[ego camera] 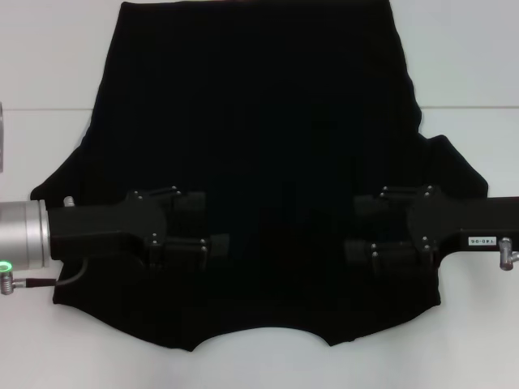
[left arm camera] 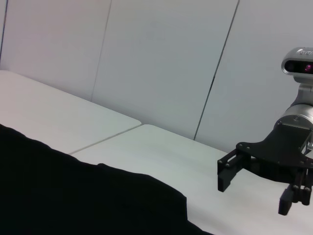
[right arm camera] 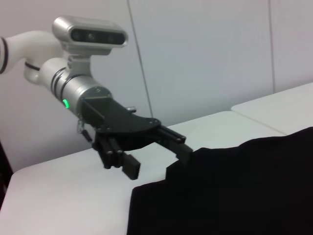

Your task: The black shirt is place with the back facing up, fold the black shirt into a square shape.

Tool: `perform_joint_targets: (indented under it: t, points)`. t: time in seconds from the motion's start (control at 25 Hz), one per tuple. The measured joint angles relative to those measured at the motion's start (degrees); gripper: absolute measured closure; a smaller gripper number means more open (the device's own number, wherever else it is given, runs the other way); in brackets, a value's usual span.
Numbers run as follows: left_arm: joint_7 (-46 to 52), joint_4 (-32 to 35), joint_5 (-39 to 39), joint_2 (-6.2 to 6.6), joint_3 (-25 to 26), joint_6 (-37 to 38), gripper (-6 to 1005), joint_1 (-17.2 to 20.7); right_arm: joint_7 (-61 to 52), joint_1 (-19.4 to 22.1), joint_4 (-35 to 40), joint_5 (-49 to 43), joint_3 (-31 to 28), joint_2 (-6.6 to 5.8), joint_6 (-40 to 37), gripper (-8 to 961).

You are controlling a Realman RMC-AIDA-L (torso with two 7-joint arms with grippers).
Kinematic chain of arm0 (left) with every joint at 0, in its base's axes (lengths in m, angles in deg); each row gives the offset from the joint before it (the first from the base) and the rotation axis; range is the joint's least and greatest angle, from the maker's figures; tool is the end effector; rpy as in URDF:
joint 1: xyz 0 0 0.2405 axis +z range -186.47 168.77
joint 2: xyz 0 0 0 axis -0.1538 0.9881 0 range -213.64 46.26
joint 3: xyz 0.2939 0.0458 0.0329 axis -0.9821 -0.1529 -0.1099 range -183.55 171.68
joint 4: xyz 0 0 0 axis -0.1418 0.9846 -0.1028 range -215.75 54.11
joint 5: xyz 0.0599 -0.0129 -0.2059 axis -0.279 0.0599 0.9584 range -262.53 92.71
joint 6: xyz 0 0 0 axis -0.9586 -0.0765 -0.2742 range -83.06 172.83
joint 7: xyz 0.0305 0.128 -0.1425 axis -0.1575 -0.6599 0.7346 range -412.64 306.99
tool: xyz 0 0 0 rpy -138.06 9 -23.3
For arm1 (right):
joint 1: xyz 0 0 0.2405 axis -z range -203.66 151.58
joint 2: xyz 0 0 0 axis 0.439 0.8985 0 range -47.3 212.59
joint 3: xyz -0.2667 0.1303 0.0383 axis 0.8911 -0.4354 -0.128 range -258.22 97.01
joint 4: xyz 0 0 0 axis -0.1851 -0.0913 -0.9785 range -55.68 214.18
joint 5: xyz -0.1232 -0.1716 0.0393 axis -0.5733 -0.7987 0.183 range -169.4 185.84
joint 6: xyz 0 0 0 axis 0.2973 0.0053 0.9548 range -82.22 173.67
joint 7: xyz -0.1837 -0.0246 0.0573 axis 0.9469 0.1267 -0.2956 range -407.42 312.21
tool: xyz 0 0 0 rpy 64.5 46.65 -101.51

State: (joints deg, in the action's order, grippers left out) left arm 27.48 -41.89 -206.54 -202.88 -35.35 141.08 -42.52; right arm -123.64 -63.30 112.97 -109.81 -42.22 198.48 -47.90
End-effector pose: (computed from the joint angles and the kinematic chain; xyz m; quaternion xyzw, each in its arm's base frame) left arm -0.2647 0.3737 -0.0476 -0.9367 -0.2084 -0.2588 0.1101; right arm 0.2496 0.3869 -0.0549 -0.9593 0.1457 0.2283 0.0803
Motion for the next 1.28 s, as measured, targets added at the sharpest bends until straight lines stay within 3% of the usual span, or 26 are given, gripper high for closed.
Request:
perform_joint_targets:
  t: [0.44, 0.72, 0.96, 1.28]
  points:
    - [-0.1, -0.2, -1.5, -0.34, -2.1, -1.0, 67, 0.0, 1.1, 0.1, -0.4, -0.1, 0.8, 0.27, -0.4, 127]
    - [0.5, -0.1, -1.2, -0.43, -0.7, -2.7, 68, 0.6, 1.1, 0.4, -0.4, 0.1, 0.5, 0.7, 0.0, 128]
    - [6.4, 0.3, -1.3, 0.08, 4.4, -8.7, 70, 0.8, 0.9, -0.1, -0.4, 1.0, 0.1, 1.48, 0.5, 129]
    - [21.1, 6.1, -1.8, 0.29, 6.4, -21.9, 71, 3.7, -0.6, -2.0, -0.4, 1.1, 0.3, 2.77, 2.6, 131]
